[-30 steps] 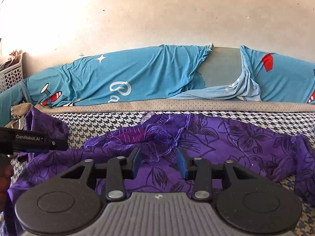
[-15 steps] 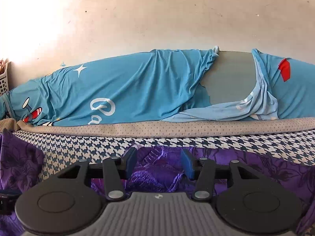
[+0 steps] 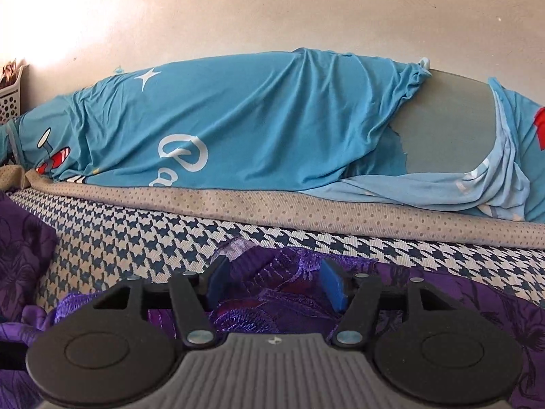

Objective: Fold clothes

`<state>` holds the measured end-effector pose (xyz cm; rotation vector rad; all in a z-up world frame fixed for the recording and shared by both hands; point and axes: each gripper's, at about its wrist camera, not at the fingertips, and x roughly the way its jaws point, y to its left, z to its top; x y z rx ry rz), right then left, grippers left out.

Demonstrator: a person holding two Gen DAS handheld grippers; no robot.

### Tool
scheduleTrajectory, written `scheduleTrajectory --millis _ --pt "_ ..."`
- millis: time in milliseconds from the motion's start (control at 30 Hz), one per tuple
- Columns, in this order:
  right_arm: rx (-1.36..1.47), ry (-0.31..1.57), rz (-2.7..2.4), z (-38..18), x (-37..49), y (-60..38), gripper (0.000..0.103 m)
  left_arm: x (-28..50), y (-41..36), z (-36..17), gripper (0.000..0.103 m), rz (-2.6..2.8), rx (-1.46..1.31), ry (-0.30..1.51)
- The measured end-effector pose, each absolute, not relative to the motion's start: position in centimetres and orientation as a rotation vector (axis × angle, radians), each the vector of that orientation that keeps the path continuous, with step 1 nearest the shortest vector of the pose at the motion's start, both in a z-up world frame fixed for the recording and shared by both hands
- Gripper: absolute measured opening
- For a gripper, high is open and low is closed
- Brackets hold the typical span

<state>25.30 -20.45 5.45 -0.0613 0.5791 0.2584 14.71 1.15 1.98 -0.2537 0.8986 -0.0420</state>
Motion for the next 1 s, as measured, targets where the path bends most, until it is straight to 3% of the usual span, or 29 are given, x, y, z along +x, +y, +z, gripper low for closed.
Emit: scheduleTrajectory --millis 200,267,467,533,633,700,767,867,1000 --pt "-0.146 0.603 0.281 4.1 25.7 -19.5 0.057 14.7 1.1 1.8 0.093 -0.041 -0.250 0.901" --pt "-0.137 0.607 0.308 4.2 25.7 -19.3 0.038 14.7 0.9 1.8 0.093 -0.040 -0.242 0.900" --pt "-0.138 0.590 0.314 4.1 25.4 -18.7 0.015 14.7 0.9 1.8 0.094 -0.044 -0.235 0.886" --pt "-0.118 0.592 0.317 4.3 25.4 -19.0 0.014 14.7 0.9 1.8 0.094 -0.044 -0.235 0.887" --pt "-0.107 0.606 0.342 4.8 25.6 -19.4 0.016 14.7 0.9 1.7 0.094 -0.046 -0.238 0.888" --pt "-0.119 0.601 0.361 5.4 25.6 -19.6 0.025 14.7 0.9 1.7 0.095 -0.049 -0.238 0.889" --pt "-0.151 0.550 0.353 6.0 25.5 -19.8 0.047 14.7 0.8 1.7 0.096 -0.051 -0.234 0.890" --pt "-0.157 0.545 0.368 6.1 26.1 -19.9 0.063 14.8 0.6 1.6 0.097 -0.051 -0.228 0.893" --pt "-0.189 0.575 0.367 4.3 27.0 -19.7 0.065 14.9 0.5 1.5 0.098 -0.051 -0.220 0.897"
